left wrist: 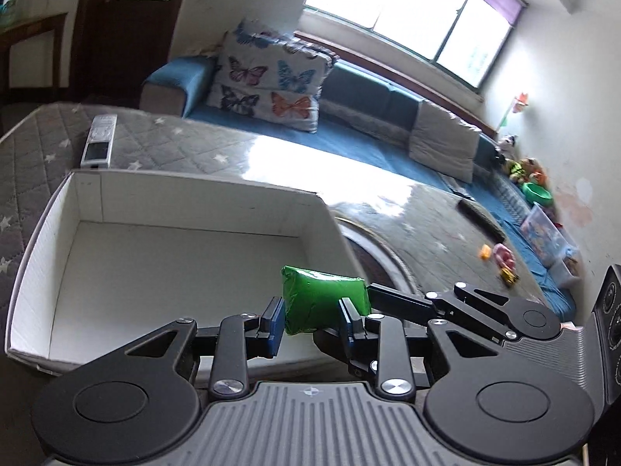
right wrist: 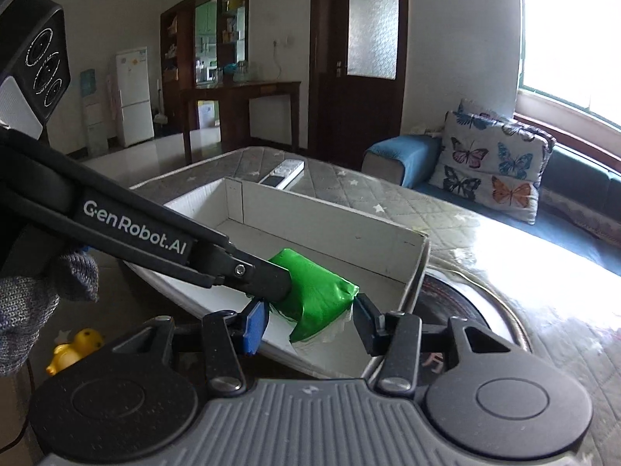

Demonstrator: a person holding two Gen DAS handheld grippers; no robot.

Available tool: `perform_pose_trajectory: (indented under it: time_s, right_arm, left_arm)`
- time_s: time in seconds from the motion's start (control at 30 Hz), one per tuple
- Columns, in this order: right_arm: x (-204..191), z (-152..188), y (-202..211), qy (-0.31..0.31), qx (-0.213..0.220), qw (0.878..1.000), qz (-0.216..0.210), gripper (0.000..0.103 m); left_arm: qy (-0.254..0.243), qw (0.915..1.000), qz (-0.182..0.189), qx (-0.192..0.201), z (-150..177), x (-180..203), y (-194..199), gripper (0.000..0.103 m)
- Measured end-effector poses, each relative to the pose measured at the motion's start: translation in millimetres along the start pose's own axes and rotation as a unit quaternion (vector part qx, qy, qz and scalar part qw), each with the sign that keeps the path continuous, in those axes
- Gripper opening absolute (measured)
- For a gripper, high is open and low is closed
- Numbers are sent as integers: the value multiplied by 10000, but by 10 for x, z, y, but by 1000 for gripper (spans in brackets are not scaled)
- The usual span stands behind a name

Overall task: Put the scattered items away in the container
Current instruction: 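Carry the green block into the cardboard box and open the left gripper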

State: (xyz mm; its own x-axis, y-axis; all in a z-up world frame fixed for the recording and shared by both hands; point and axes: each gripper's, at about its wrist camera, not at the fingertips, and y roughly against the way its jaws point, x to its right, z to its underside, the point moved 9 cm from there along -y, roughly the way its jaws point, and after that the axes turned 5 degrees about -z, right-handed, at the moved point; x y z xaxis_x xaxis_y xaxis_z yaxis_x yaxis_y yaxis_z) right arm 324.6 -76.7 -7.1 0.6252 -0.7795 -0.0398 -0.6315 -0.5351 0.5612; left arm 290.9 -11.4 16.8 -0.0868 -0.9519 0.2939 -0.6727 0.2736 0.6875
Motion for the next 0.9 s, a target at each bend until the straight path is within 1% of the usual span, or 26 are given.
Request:
perform_pose_trajectory:
  time_s: [0.17, 0.4, 0.6, 0.9]
  right_arm:
    - [50, 68, -235, -22, -223, 9997, -37, 48]
    - [2, 155, -346, -9, -340, 9994, -111, 48]
    - [-22, 201, -298, -1, -319, 9994, -98, 48]
    - [-23, 202, -110, -62, -186, 9998, -17, 49]
  left_arm:
    - [120, 9997, -35, -213, -2, -105, -229, 31]
    - [243, 9988, 7, -419, 33, -166, -386, 31]
    - [261, 9986, 31, -456, 76, -168, -376, 32]
    - [165, 9994, -2, -307, 73, -101, -191, 32]
